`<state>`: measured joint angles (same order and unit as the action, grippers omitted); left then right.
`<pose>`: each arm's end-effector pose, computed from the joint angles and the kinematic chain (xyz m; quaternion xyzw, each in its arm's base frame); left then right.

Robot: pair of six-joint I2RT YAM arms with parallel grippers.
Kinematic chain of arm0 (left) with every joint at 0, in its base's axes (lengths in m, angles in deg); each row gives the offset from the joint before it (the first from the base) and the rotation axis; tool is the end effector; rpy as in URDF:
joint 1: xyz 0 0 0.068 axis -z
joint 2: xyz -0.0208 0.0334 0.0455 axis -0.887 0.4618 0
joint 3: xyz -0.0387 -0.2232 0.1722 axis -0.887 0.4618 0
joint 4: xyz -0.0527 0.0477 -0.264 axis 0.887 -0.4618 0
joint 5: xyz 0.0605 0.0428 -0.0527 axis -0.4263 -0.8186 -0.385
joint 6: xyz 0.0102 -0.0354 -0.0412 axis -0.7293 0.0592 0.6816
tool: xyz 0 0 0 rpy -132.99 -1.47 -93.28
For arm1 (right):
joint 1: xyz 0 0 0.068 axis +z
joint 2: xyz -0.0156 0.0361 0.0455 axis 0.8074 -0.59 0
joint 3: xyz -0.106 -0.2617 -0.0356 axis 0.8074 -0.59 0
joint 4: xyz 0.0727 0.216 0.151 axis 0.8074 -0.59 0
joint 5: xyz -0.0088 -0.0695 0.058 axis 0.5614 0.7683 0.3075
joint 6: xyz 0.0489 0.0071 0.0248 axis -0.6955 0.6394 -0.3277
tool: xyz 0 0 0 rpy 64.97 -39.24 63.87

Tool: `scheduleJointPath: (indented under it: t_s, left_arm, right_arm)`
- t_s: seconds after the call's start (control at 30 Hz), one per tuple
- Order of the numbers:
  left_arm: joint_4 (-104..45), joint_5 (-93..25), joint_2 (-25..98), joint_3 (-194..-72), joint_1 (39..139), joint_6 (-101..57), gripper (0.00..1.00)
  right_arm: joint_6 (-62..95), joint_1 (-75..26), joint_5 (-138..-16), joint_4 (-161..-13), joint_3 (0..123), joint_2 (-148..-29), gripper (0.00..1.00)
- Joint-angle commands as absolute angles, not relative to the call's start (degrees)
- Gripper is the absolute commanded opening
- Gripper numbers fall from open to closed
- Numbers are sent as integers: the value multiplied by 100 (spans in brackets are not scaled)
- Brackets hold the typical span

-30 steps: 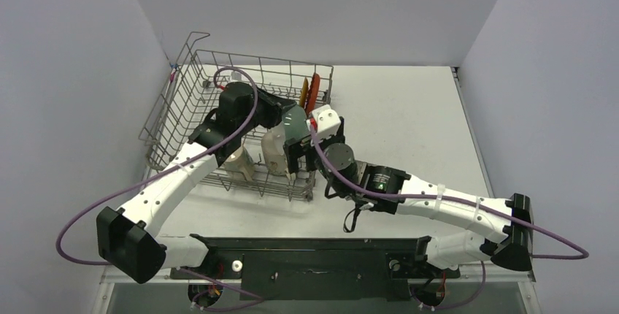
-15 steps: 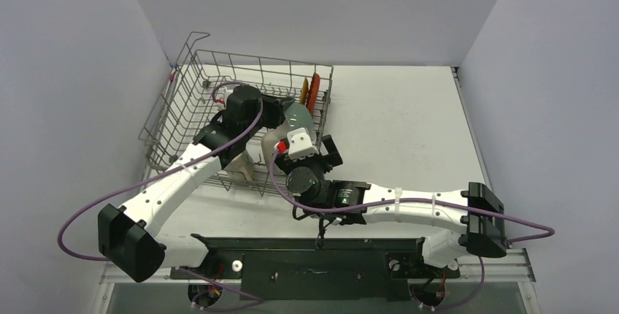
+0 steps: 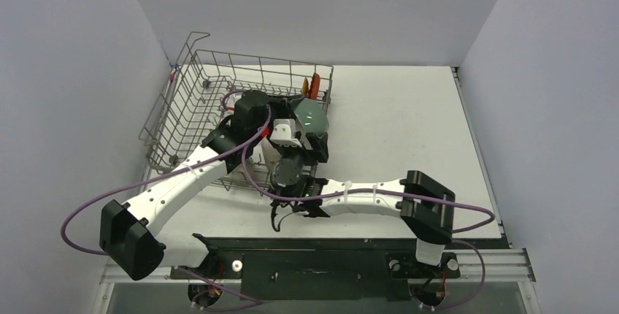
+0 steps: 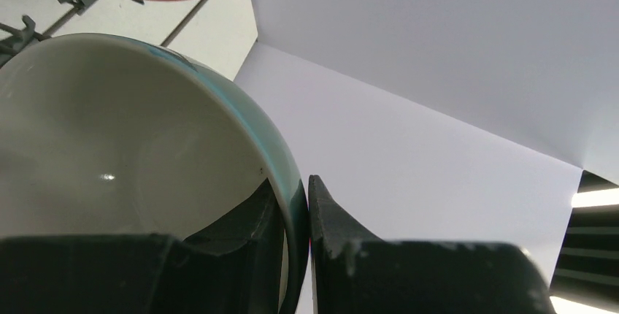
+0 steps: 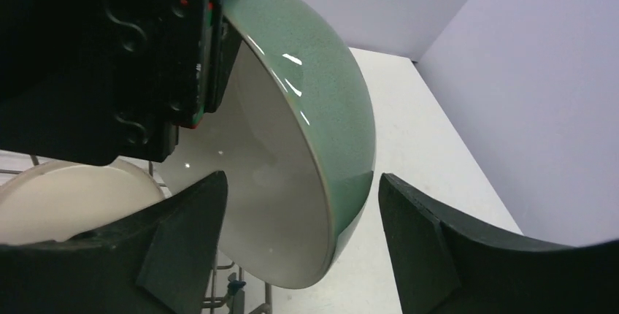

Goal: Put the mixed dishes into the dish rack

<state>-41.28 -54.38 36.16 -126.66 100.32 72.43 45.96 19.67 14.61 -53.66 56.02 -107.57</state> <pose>0.2548 -0.1880 0.3657 -0.5030 0.6318 -0.5289 0.2607 0.1494 0.3726 0.3127 -0.0570 0.7032 -0.1906 0.6826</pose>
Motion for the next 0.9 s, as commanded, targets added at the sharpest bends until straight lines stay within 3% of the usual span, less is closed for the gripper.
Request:
scheduleJointPath:
  t_s: [0.0,0.03,0.1,0.23,0.3,0.33,0.4,0.6,0.7,0.77,0.87]
  left_arm:
    - [-3086,-5780,3121,-12826,10054,7633,0]
    - [-3096,-5816,3103,-12818,10050,7627,0]
    - [-3101,-5829,3058,-12794,10048,7628,0]
    - [-3068,-5792,3014,-12738,10041,7654,0]
    - [-3060,-5783,2983,-12714,10050,7673,0]
    - [-3061,-5779,2956,-12710,10049,7682,0]
    - [-3084,-5778,2911,-12684,10049,7688,0]
    - [-3174,-5775,2838,-12706,10051,7703,0]
    - [-3176,-5732,2837,-12712,10046,7754,0]
    - [-3339,-5682,2844,-12738,10046,7768,0]
    - [-3507,-5685,2812,-12766,10054,7763,0]
  right_arm:
    - [8660,1908,2376,-994,5849,-11451,70]
    - [9680,1903,2375,68,6073,-11766,68]
    - [10292,1865,2378,567,6388,-12106,67]
    - [10058,1825,2310,369,6393,-12171,66]
    - [9690,1804,2291,-108,6356,-12103,56]
    - [9565,1778,2290,-418,6314,-12019,46]
    - [9118,1751,2268,-915,6247,-11881,40]
    - [7838,1568,2110,-2716,6259,-11516,55]
    - [7328,1510,1910,-3266,6256,-11408,55]
    - [7277,1454,1819,-3395,6258,-11387,52]
    - [7544,1365,1744,-3155,6262,-11436,31]
